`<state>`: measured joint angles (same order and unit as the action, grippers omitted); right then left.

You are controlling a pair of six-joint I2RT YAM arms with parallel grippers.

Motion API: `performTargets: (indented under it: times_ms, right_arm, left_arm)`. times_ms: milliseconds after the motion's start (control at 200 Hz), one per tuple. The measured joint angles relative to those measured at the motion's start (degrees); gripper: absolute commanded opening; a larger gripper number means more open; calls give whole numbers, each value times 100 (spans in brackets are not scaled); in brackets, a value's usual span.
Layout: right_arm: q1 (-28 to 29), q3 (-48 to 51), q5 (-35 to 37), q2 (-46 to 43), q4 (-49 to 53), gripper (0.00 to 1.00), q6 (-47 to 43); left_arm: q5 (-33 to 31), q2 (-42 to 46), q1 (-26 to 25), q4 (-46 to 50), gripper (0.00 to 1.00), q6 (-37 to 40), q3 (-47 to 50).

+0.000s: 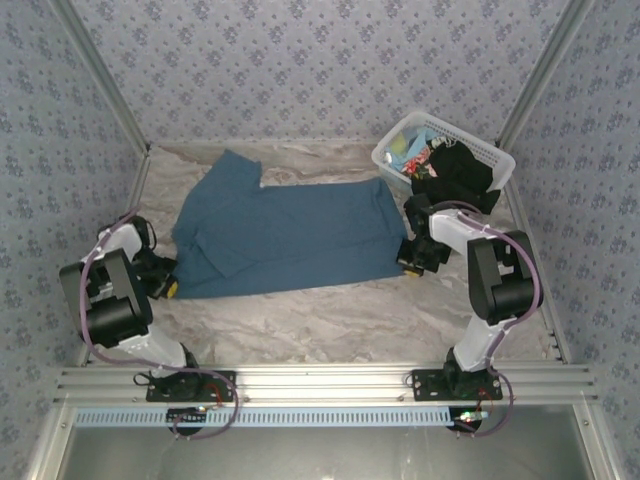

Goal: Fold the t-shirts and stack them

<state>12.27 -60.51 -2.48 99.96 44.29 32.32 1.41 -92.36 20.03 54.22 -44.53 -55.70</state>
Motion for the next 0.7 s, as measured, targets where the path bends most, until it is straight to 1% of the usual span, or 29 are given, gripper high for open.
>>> performTargets:
  times_ms: [75, 85, 145, 180, 215, 255, 315, 395, 490, 590, 700]
  right_arm:
    - [-4, 66, 15, -44, 13, 0, 15]
    - [-4, 72, 17, -50, 15, 1, 22]
    - [-4, 111, 17, -87, 48, 20, 35]
    - [-4, 122, 20, -101, 72, 28, 44]
    - [-4, 122, 37, -116, 105, 34, 55]
    - [-4, 122, 68, -157, 140, 40, 79]
    - [-2, 122, 131, -286, 205, 46, 83]
    - [31, 79, 216, -570, 310, 51, 105]
    - [125, -22, 210, -944, 313, 55, 55]
    - [367, -138, -57, -1250, 118, 55, -61]
    - [660, -328, -393, -1189, -72, 55, -201]
  left_arm:
    - [-24, 131, -55, 15, 0, -48, 151]
    - [-24, 155, -57, 22, 0, -57, 170]
    - [-33, 254, -57, 114, 13, -76, 229]
    - [-66, 295, -68, 164, 22, -90, 227]
    - [-118, 326, -101, 197, 31, -122, 205]
    - [-192, 356, -162, 284, 37, -111, 131]
    - [-306, 448, -350, 382, 42, -149, -63]
    - [-361, 632, -737, 455, 46, -184, -415]
    - [-212, 876, -1281, 337, 47, -341, -688]
    - [387, 903, -1849, -70, 48, -667, -603]
    - [951, 577, -2406, -647, 48, -1150, -313]
